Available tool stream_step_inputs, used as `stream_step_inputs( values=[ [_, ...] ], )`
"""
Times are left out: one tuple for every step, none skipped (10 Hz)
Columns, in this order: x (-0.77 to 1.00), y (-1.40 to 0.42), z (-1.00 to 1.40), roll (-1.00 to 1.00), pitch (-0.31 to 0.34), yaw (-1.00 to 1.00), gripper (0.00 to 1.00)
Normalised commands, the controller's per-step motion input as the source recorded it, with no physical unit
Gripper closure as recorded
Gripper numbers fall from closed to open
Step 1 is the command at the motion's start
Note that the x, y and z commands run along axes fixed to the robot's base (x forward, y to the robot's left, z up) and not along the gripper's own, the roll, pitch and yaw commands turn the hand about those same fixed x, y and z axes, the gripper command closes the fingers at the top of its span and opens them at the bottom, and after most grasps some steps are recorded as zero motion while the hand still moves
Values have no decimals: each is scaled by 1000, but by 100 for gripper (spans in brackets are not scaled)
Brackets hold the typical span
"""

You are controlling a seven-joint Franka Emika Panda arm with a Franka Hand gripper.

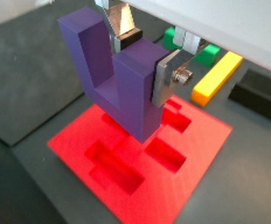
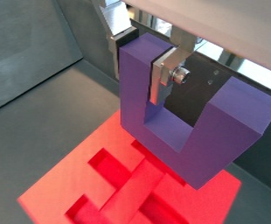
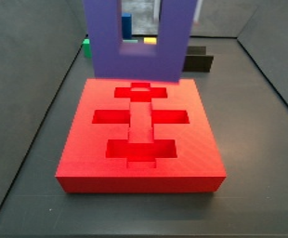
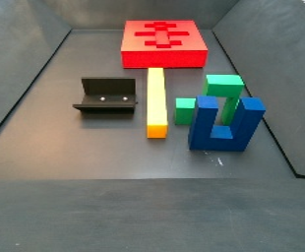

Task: Pick up the purple object. Move up. Place the purple object on the fixture. Regrasp the purple object. Move to above the board. Insert the purple object.
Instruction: Insert the purple object.

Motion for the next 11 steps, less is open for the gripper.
stream_step_inputs(
  values=[
    [143, -206, -457, 24, -61, 17, 100],
    [0, -209, -511, 30, -171, 60, 100],
    [40, -280, -483, 163, -40, 111, 100],
    [57, -291, -526, 236, 0, 71, 100],
    [0, -271, -477, 189, -47, 89, 100],
    [0, -231, -331, 113, -127, 63, 100],
    [0, -157, -294, 97, -117, 34, 100],
    [131, -109, -306, 74, -106, 0, 100],
    [134, -91, -349, 57, -124, 0, 100],
    [117, -66, -340, 49, -107, 0, 100],
    [83, -6, -334, 33, -97, 0, 100]
  ],
)
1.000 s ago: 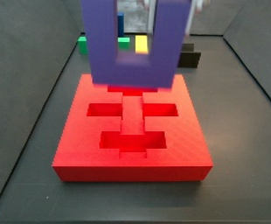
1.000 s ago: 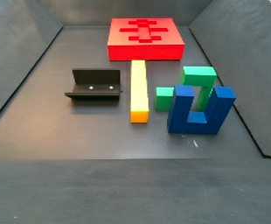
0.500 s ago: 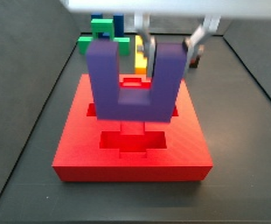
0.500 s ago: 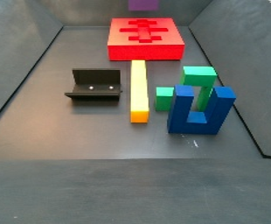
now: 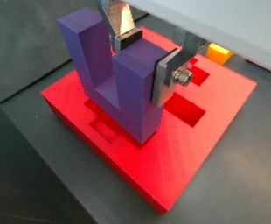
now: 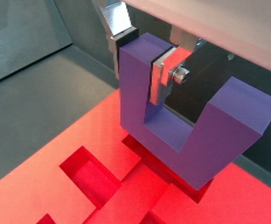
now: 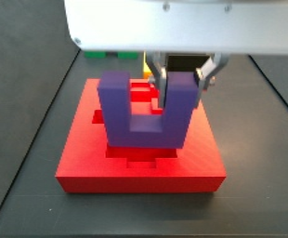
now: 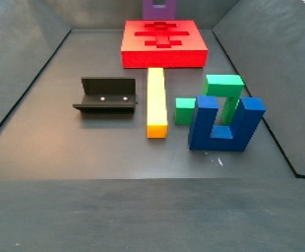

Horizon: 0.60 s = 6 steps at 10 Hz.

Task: Pick up the purple object. Move up. Place the purple object on the fixture. Regrasp the purple object. Move to above the board. Insert the purple object.
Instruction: Insert the purple object.

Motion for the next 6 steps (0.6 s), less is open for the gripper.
stream_step_inputs(
  values=[
    [6, 0, -289, 50, -59, 0, 100],
    [0, 0, -217, 64, -20, 0, 100],
    [0, 0, -211, 50, -20, 0, 100],
    [-11, 0, -231, 39, -34, 0, 100],
    [-11, 0, -237, 31, -43, 0, 100],
    [-6, 0, -206, 0, -63, 0, 100]
  ],
)
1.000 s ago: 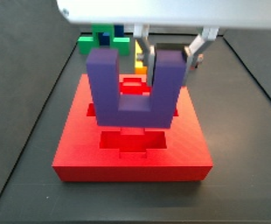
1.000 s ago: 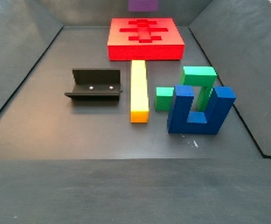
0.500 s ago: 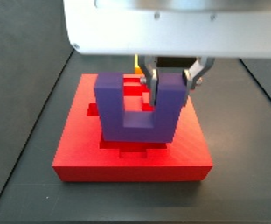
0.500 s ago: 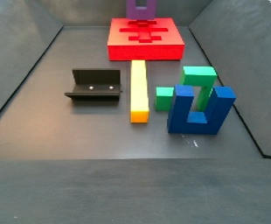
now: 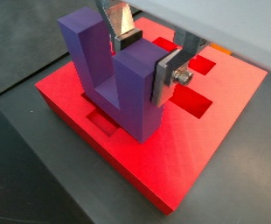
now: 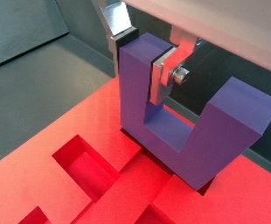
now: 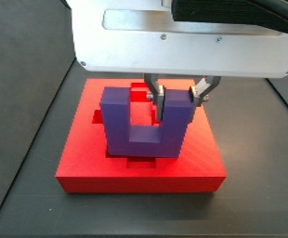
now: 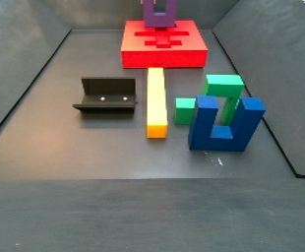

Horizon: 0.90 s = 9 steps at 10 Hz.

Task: Pick up the purple object. Move up. Place the purple object on the fixture. Regrasp the purple object. Move to above the board. Insert the purple object.
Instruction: Insert the purple object.

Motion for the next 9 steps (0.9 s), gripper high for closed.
stream_step_inputs(
  values=[
    [-34, 0, -209, 0, -73, 0, 100],
    [-160, 0, -220, 0, -94, 0, 100],
    [-203, 26, -180, 0, -87, 0, 100],
    [-186, 71, -117, -10, -83, 0, 100],
    [-60, 0, -134, -17, -100, 23, 100],
    [23, 0, -191, 0, -114, 71, 100],
    [140, 0, -183, 0, -84, 74, 100],
    [83, 0, -183, 0, -76, 54, 100],
    [0, 0, -209, 0, -69, 23, 100]
  ],
)
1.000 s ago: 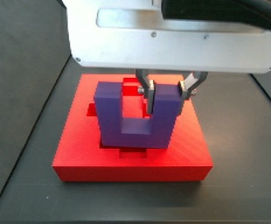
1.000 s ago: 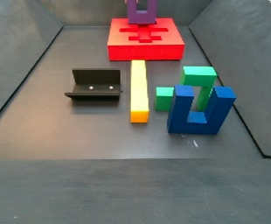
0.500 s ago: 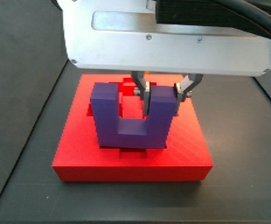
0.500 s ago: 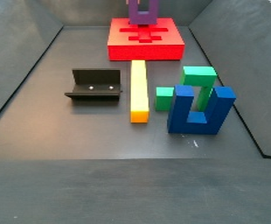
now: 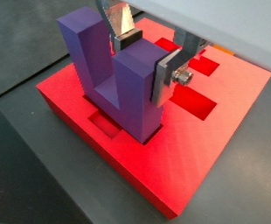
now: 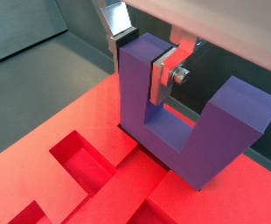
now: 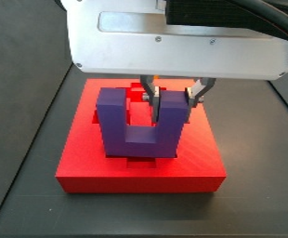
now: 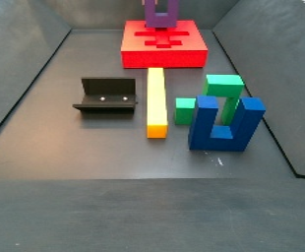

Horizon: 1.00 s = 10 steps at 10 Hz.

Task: Pick up the purple object. Move up. Place the purple object on the fixture. Regrasp the purple object. Move to above the board. Insert the purple object.
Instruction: Insert the purple object.

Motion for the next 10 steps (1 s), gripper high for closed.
stream_step_inputs(
  values=[
    [0, 0, -203, 0, -70, 23, 100],
    [297, -117, -77, 1, -36, 97, 100],
    [166, -40, -131, 0, -66, 60, 100],
    [114, 0, -126, 0, -74, 34, 100],
    [0, 0, -129, 0, -57, 0, 100],
    [0, 0, -57, 0, -49, 3, 100],
    [9, 0, -54, 0, -39, 0, 100],
    [0, -89, -723, 324, 0, 0, 100],
    [0, -131, -740, 317, -11, 0, 100],
    [0, -154, -771, 273, -74, 0, 100]
  ],
)
